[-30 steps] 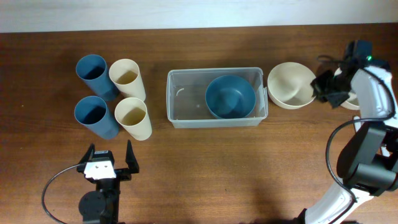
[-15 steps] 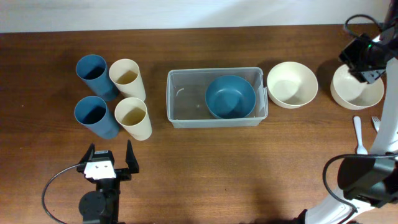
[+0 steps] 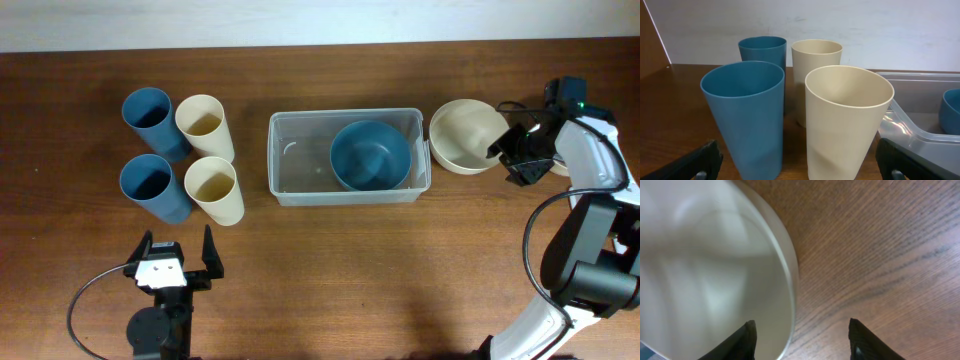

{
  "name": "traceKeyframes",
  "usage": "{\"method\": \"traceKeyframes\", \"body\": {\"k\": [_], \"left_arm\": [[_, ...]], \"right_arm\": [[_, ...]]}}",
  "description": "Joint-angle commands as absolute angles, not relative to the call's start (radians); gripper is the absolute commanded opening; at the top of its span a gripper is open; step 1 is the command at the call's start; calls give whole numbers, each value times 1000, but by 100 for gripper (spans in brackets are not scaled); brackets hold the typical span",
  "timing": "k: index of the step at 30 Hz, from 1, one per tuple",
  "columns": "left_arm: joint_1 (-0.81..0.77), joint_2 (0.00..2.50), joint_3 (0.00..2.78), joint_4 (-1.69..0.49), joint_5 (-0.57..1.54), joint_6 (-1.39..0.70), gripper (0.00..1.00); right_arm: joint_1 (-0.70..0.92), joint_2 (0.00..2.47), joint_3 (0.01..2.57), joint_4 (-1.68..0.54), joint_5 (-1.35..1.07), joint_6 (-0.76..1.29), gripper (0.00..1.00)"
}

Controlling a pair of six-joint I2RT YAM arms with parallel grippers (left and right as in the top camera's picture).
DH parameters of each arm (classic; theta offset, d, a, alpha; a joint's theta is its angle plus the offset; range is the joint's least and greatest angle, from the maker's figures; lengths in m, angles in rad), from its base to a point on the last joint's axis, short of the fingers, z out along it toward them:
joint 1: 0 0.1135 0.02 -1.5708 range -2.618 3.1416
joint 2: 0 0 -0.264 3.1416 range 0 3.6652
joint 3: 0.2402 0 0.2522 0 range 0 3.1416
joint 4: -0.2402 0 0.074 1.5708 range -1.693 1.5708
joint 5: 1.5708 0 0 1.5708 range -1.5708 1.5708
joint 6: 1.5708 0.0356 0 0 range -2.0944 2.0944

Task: Pack container
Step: 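Grasp the rim of the left beige bowl with the right gripper, then carry the beige bowl and set it into the container over the blue bowl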

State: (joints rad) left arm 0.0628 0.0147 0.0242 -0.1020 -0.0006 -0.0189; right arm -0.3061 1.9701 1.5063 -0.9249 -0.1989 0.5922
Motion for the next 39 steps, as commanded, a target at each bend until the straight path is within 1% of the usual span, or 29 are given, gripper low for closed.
{"method": "traceKeyframes", "body": {"k": [1, 5, 8, 11, 12, 15, 16, 17, 19, 20, 21, 23, 25, 29, 32, 35, 38, 39], "left_arm": [[60, 7, 19, -102, -7, -3, 100], [60, 7, 19, -102, -7, -3, 100], [60, 7, 19, -102, -7, -3, 100], [60, 7, 19, -102, -7, -3, 100], [60, 7, 19, -102, -7, -3, 100], [60, 7, 19, -102, -7, -3, 100], [60, 7, 19, -102, -7, -3, 100], [60, 7, 19, -102, -6, -3, 100], [60, 7, 19, -102, -7, -3, 100], [60, 7, 19, -102, -7, -3, 100], [60, 7, 19, -102, -7, -3, 100], [60, 7, 19, -102, -6, -3, 100], [60, 7, 19, -102, -7, -3, 100], [60, 7, 19, -102, -7, -3, 100], [60, 7, 19, -102, -6, -3, 100], [60, 7, 19, -102, -7, -3, 100], [60, 7, 19, -102, -7, -3, 100], [60, 7, 19, -102, -7, -3, 100]], "right_arm": [[-300, 1954, 1489, -908, -214, 603, 61], [-299, 1979, 1476, -881, -216, 611, 62], [-293, 2004, 1475, -865, -219, 612, 60], [-292, 2011, 1475, -849, -222, 622, 46], [-292, 2012, 1475, -842, -222, 622, 43], [-292, 2023, 1475, -831, -225, 622, 44], [-292, 2031, 1475, -831, -225, 622, 47], [-292, 2038, 1475, -832, -226, 623, 48], [-290, 2060, 1475, -830, -226, 622, 48], [-288, 2069, 1475, -829, -225, 622, 46], [-288, 2076, 1475, -829, -225, 622, 40], [-288, 2081, 1475, -829, -226, 623, 18], [-288, 2080, 1476, -829, -226, 628, 5], [-288, 2080, 1488, -848, -229, 630, 4], [-289, 2068, 1533, -902, -228, 629, 4], [-295, 2044, 1615, -971, -225, 629, 4], [-303, 2014, 1744, -1044, -226, 628, 4], [-307, 2004, 1824, -1081, -234, 612, 4]]}}
